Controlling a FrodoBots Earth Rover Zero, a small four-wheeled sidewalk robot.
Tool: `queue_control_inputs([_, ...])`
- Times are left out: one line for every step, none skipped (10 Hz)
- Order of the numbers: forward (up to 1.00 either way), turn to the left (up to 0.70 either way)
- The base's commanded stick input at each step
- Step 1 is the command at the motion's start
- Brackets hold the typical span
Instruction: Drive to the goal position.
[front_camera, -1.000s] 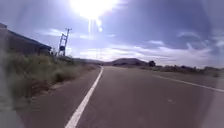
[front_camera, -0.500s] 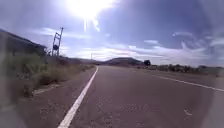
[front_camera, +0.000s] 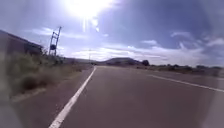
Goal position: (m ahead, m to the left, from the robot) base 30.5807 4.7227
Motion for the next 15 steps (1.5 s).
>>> queue_control_inputs([1.00,0.00])
queue_control_inputs([1.00,0.00])
queue_control_inputs([1.00,0.00])
queue_control_inputs([1.00,0.00])
queue_control_inputs([1.00,0.00])
queue_control_inputs([1.00,0.00])
queue_control_inputs([1.00,0.00])
queue_control_inputs([1.00,0.00])
queue_control_inputs([1.00,0.00])
queue_control_inputs([1.00,0.00])
queue_control_inputs([1.00,0.00])
queue_control_inputs([1.00,0.00])
queue_control_inputs([1.00,0.00])
queue_control_inputs([1.00,0.00])
queue_control_inputs([1.00,0.00])
